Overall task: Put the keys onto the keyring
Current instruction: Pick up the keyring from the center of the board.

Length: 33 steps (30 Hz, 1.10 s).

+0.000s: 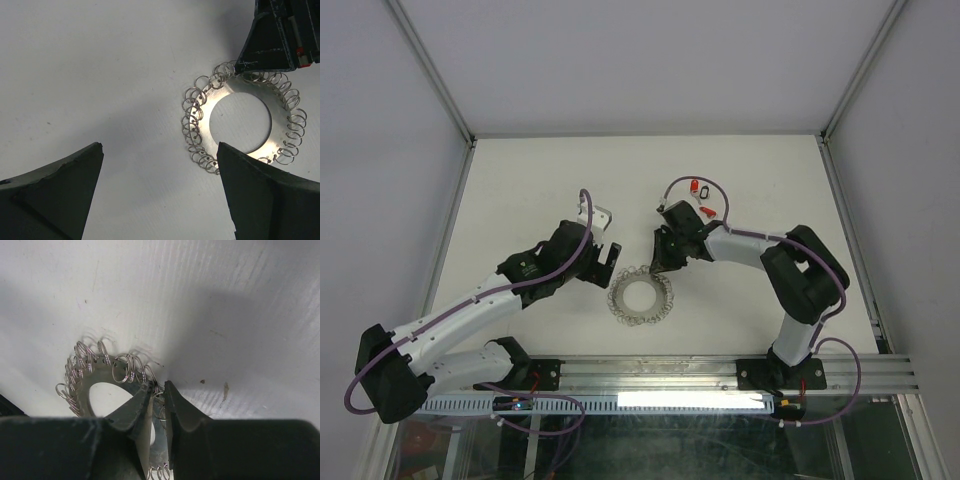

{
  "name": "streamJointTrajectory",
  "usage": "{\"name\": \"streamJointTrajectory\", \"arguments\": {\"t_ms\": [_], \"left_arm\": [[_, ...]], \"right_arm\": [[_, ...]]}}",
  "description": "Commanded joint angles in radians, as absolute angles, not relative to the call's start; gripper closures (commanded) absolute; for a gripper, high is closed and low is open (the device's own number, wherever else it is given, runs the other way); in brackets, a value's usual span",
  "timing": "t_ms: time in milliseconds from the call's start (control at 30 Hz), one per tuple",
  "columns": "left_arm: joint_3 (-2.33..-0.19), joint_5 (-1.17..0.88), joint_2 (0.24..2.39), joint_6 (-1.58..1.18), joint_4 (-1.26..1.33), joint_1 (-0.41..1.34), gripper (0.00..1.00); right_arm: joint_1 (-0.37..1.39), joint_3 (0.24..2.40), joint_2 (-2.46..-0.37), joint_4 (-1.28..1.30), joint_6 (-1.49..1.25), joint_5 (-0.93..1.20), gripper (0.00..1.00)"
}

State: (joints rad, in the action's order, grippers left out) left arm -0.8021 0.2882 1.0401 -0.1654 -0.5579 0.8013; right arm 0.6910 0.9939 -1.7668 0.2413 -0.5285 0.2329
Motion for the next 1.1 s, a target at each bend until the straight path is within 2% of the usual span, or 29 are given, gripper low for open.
{"name": "streamJointTrajectory", "arguments": {"t_ms": [0, 233, 433, 600, 767, 1067], "left_arm": [[-0.814, 0.296, 1.037, -0.147, -0.529, 0.8, 0.05], [-0.815, 0.296, 1.038, -0.147, -0.529, 0.8, 0.05], [-0.815, 0.293, 1.038, -0.146, -0.529, 0.8, 0.05], [-0.815, 0.292, 1.04, -0.145, -0.529, 0.799, 0.05], [-0.814, 0.288, 1.035, -0.146, -0.529, 0.8, 0.05], [-0.812, 0.282, 1.004, -0.145, -0.528, 0.799, 0.05]], "right_arm": [[0.689, 1.029, -1.789, 0.203, -0.517, 0.261, 0.83], [0.687, 1.032, -1.803, 0.192, -0.518, 0.269, 0.83], [0.687, 1.041, -1.816, 0.19, -0.511, 0.274, 0.78], [0.687, 1.042, -1.821, 0.17, -0.501, 0.286, 0.85], [0.687, 1.027, -1.806, 0.131, -0.486, 0.298, 0.99], [0.687, 0.951, -1.69, 0.043, -0.425, 0.278, 1.0]]}}
